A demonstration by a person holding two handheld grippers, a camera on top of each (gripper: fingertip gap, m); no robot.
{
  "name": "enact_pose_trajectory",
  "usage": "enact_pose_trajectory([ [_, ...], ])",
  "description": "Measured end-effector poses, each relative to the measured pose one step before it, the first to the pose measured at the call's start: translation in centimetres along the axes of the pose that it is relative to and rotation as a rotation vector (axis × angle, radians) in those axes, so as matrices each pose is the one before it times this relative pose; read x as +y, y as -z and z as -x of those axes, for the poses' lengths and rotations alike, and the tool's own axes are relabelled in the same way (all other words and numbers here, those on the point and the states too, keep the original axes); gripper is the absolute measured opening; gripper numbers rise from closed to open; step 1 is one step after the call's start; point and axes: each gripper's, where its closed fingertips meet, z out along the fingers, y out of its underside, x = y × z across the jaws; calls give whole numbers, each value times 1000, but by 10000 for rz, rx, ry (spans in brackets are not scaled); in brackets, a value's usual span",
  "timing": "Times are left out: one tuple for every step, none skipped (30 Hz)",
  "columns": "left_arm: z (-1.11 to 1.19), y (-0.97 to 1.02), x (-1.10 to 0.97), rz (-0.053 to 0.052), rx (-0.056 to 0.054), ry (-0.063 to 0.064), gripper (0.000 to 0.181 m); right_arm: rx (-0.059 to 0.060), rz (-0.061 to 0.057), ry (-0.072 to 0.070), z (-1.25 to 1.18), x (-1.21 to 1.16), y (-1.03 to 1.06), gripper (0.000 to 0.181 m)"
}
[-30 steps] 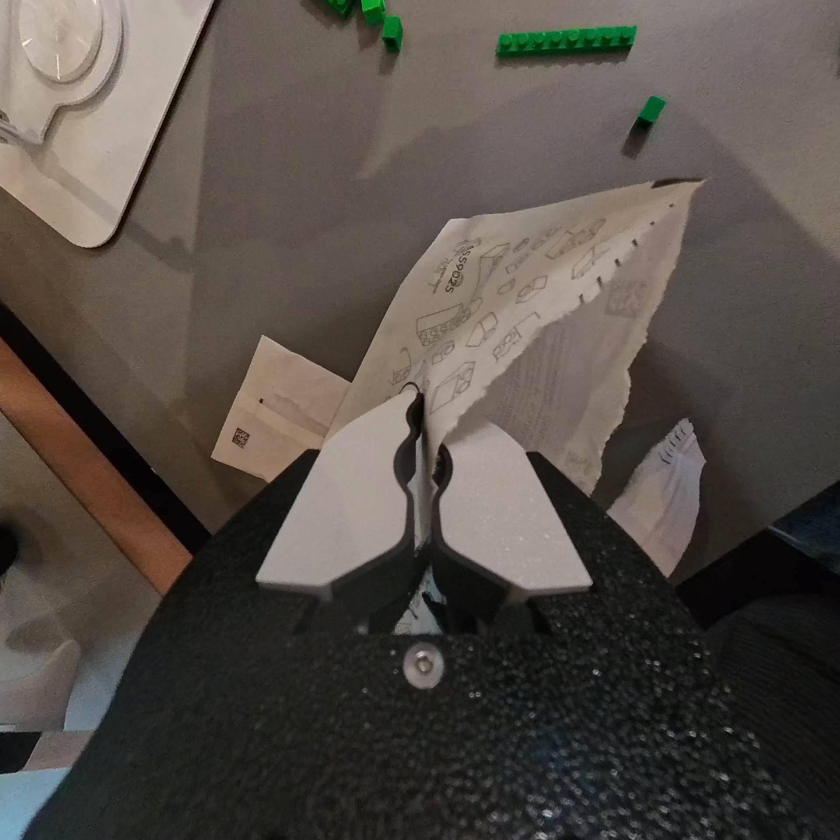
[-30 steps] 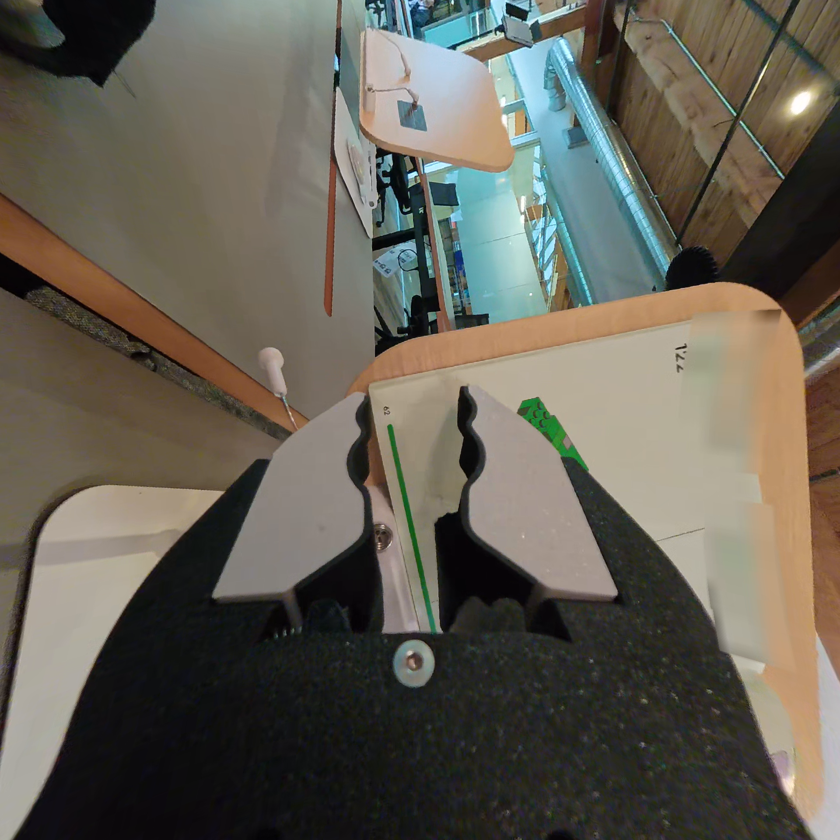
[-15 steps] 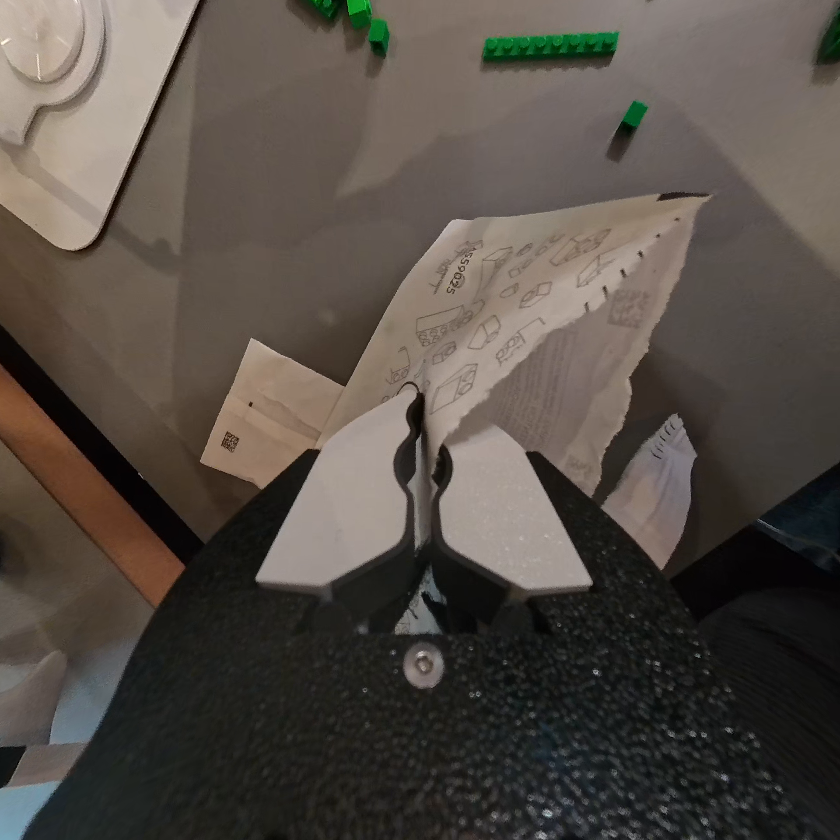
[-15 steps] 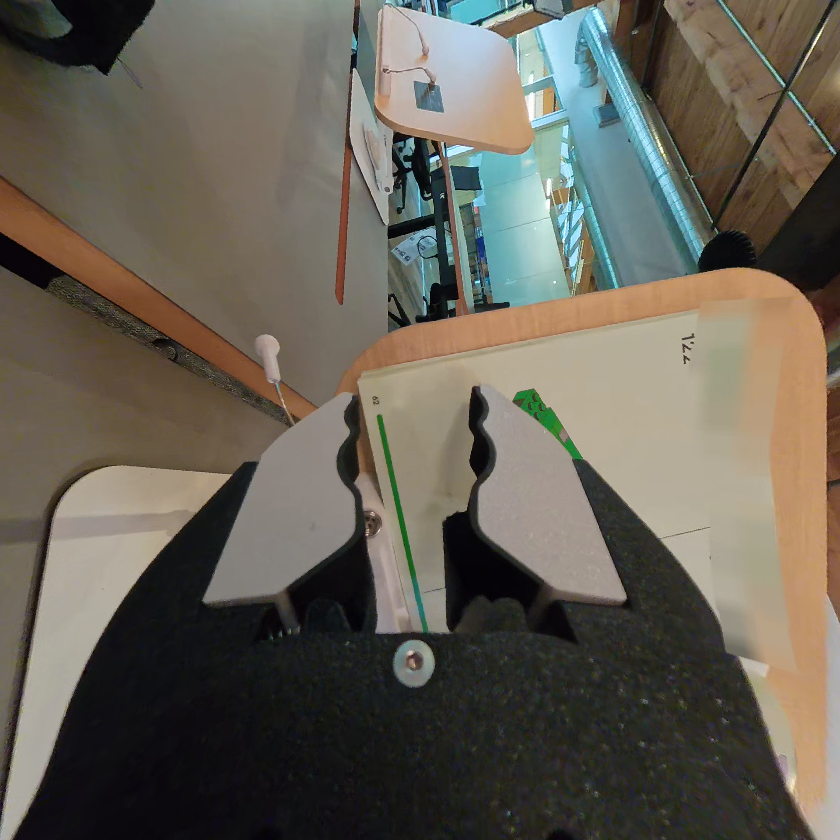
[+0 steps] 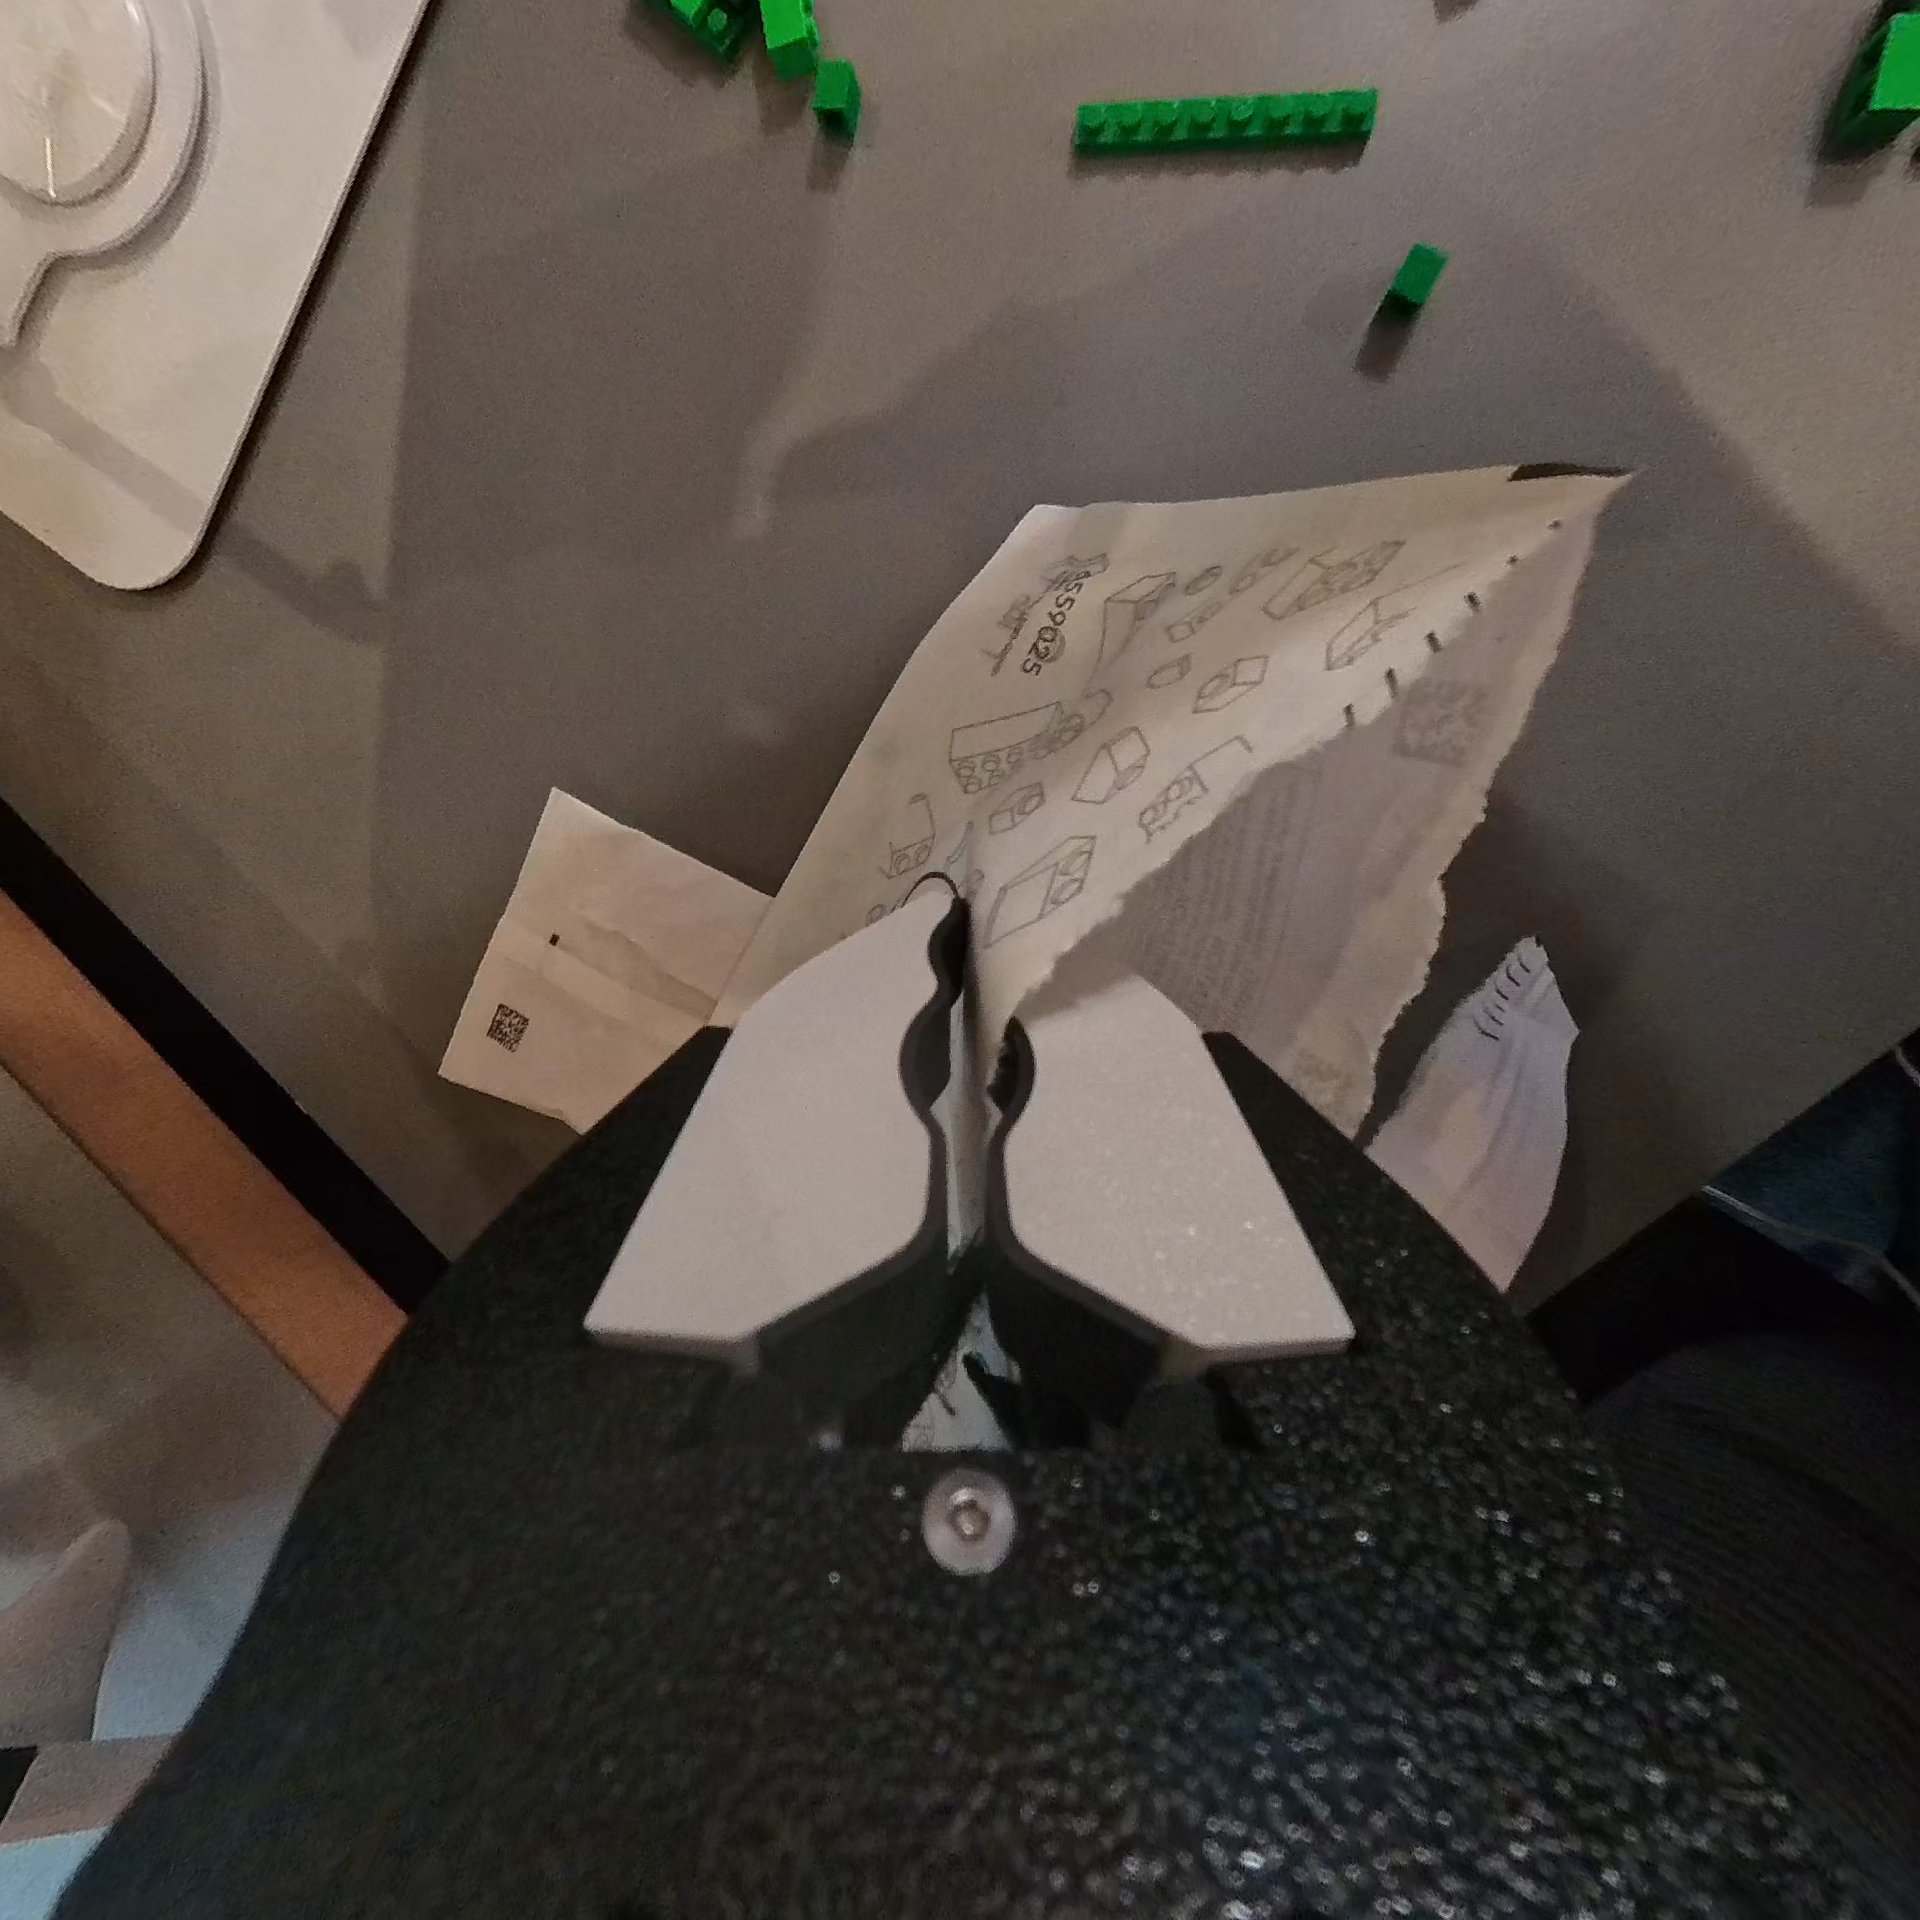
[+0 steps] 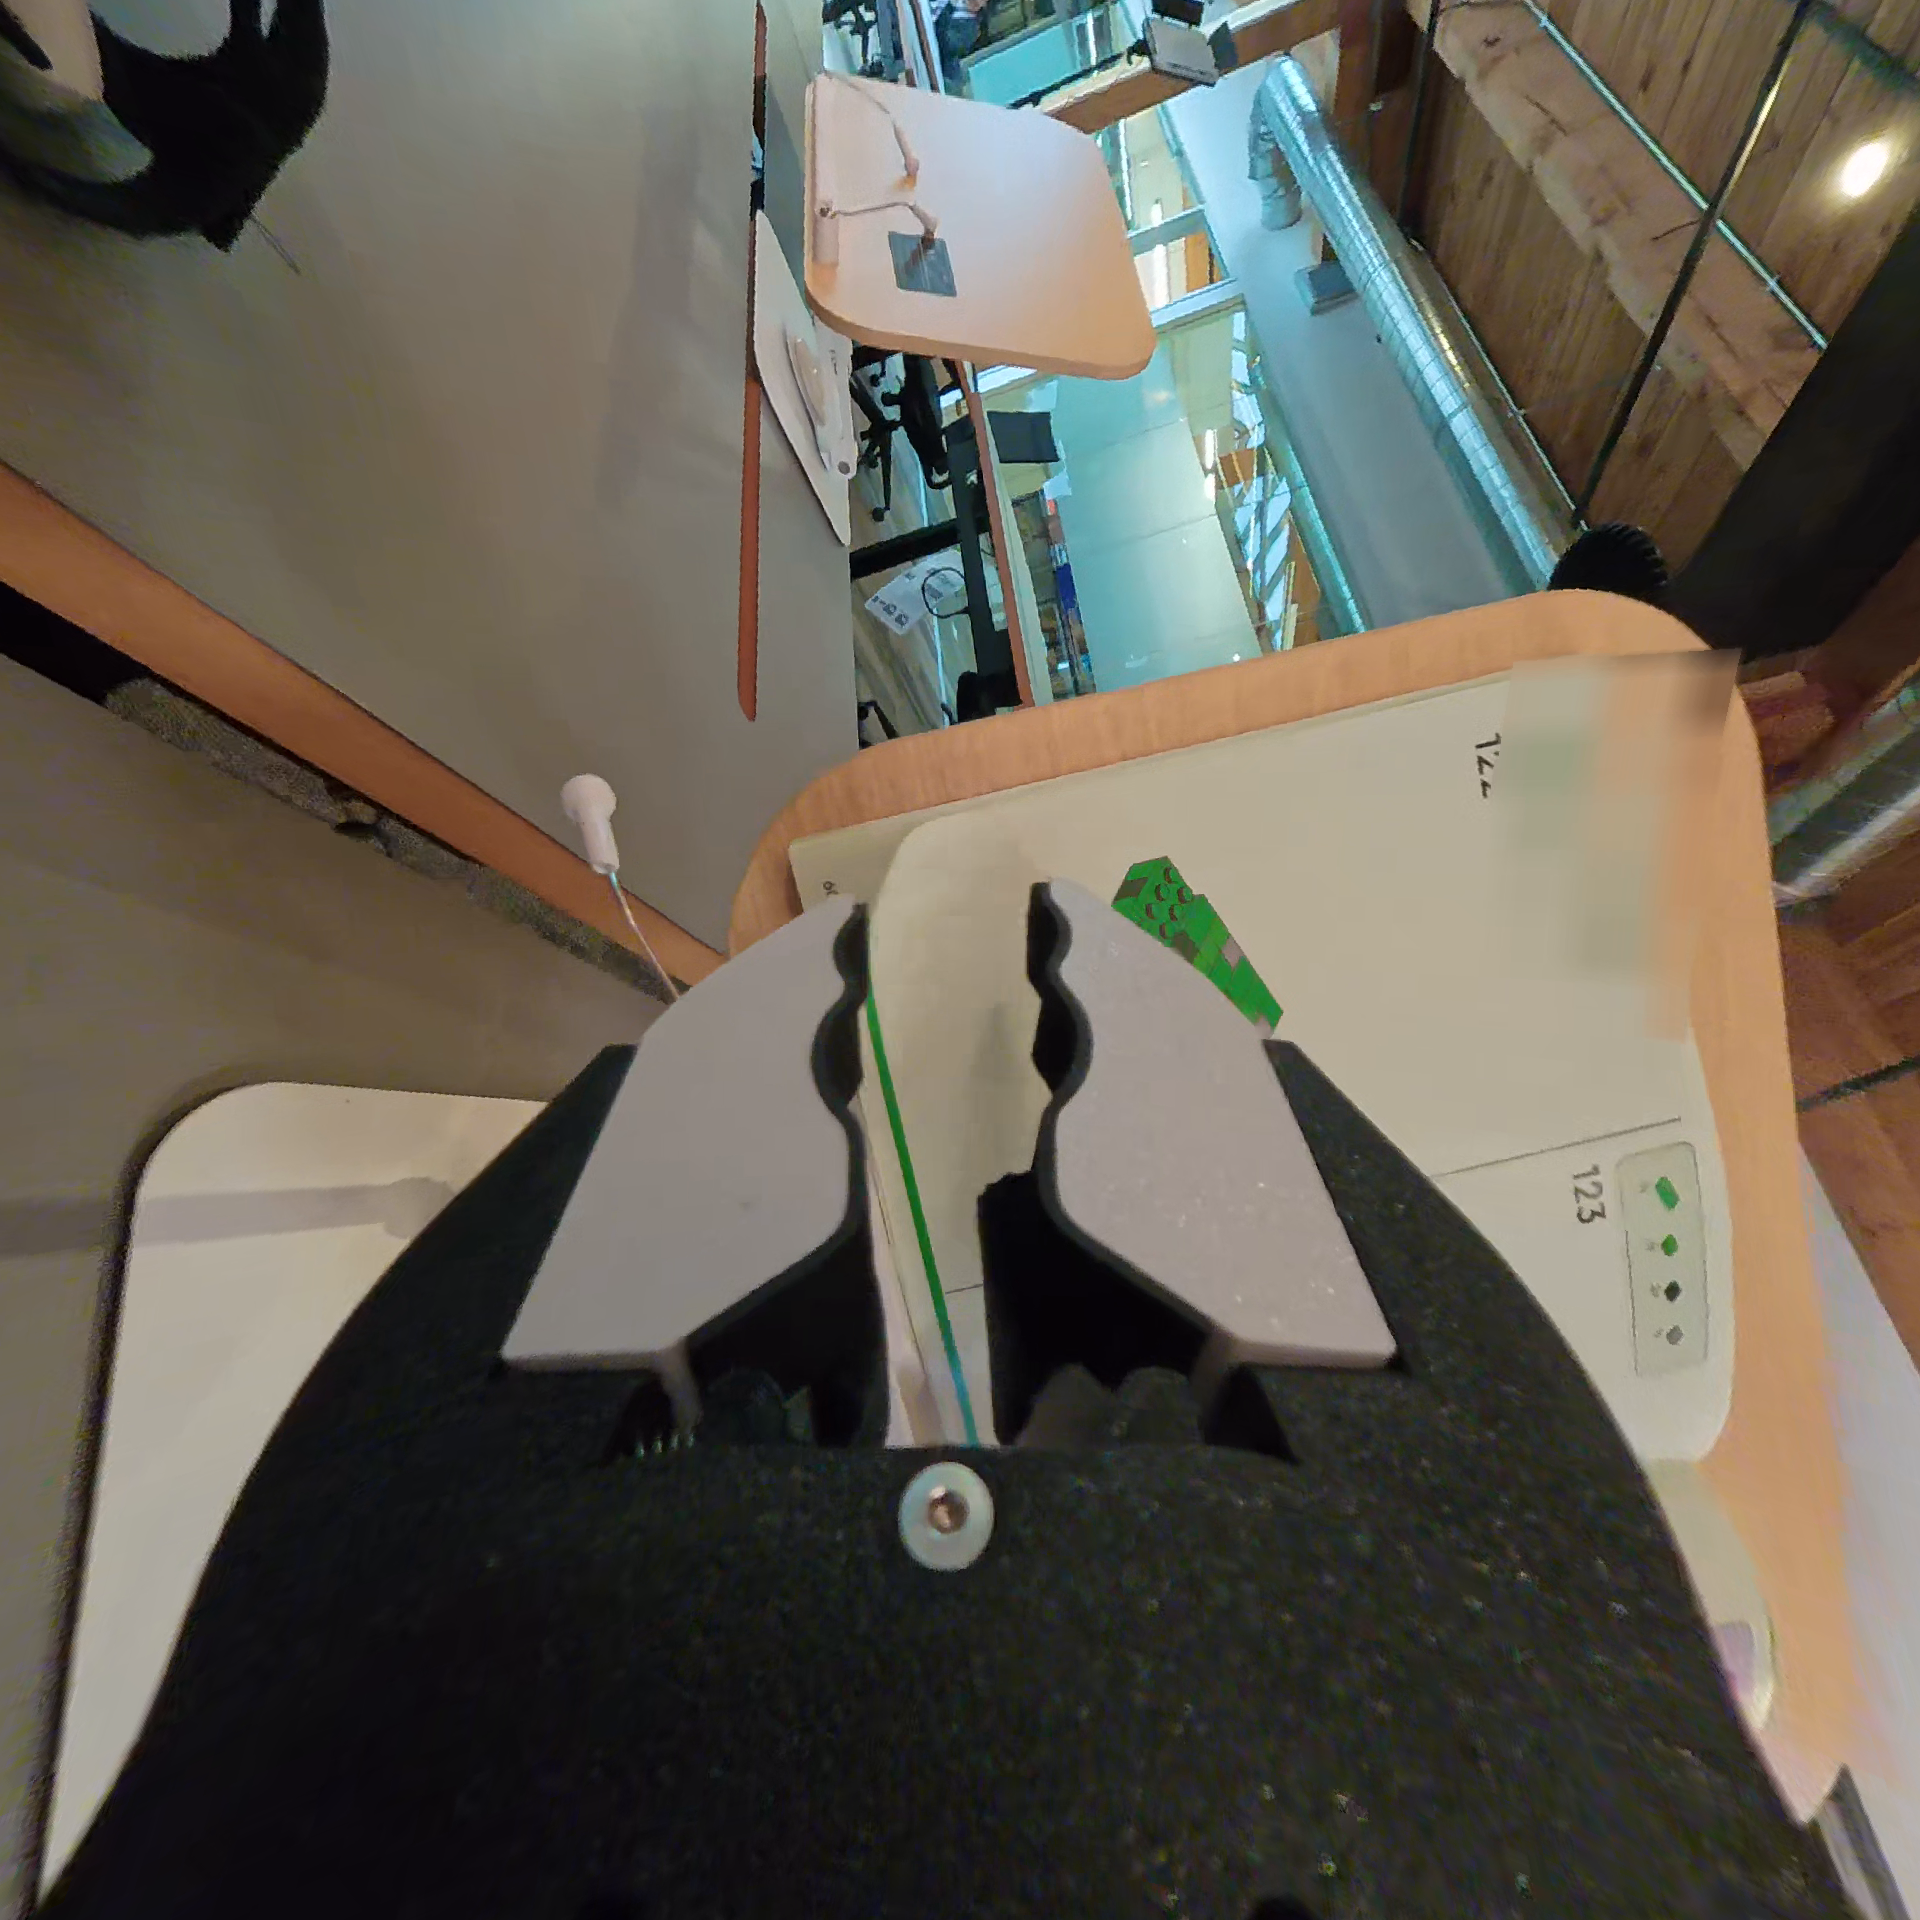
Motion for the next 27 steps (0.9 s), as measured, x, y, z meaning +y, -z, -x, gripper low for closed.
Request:
enact_pose_trajectory([
  [-37,0,-31,-5,19,-12,0,78,-117,-87,-35,-158,317,21],
  [-45,-9,-31,-8,17,-19,0,151,-114,-67,-112,-161,358,11],
  [-17,-10,-27,-6,5,-17,0,200,-104,-45,-165,-152,392,2],
  [-19,-7,-40,-8,10,-11,0,230,-85,-78,-195,-114,420,0],
  [-36,-30,-41,-10,24,-8,0,186,-47,-142,-180,-57,473,0],
  [-50,-19,-49,-8,23,-15,0,241,-62,-249,-317,-40,555,0],
  [-20,-36,-35,5,8,-15,0,280,-92,-361,-448,-7,665,0],
  [-23,-44,-32,24,6,-10,0,342,-72,-485,-633,78,760,0],
  [-48,-43,-41,18,12,-25,0,409,-83,-597,-830,158,860,0],
  [-48,-38,-61,12,4,-38,0,482,-112,-681,-1044,209,961,0],
  [-32,-12,-74,2,-5,-37,0,530,-135,-796,-1201,282,1012,0],
  [-53,2,-66,-13,6,-31,0,556,-167,-880,-1328,394,1021,0],
  [-60,4,-62,-4,12,-23,0,612,-141,-739,-1530,563,1004,0],
  [-39,12,-21,9,-6,-12,0,616,18,-605,-1670,810,878,0],
  [-34,14,-18,11,-7,-16,0,497,157,-573,-1617,951,755,0],
  [-34,27,-41,1,-13,-21,0,458,121,-551,-1607,823,679,0],
  [-38,9,-49,0,-3,-17,0,444,82,-527,-1643,668,591,0],
  [-37,-4,-49,6,2,-10,0,386,86,-513,-1599,557,480,0],
  [-12,-7,-31,12,-13,-11,0,338,95,-489,-1516,462,341,0],
  [-17,-6,-29,14,-7,-14,0,369,85,-486,-1527,398,239,0],
  [-13,-19,-26,17,-1,-4,0,324,69,-470,-1439,336,158,0],
  [-20,-31,-8,24,1,-2,0,265,85,-427,-1289,311,66,0],
  [-15,-30,-9,29,-4,-10,0,279,115,-414,-1246,359,20,0],
  [-24,-19,-35,16,-2,-15,0,262,120,-431,-1183,367,-36,0],
  [-22,-18,-33,8,-2,-18,0,208,113,-460,-1091,370,-77,0],
  [-9,-9,-41,10,-15,-20,0,171,71,-359,-1007,294,-119,0],
  [-10,-9,-17,15,-16,-19,0,206,49,-185,-984,281,-146,0],
])
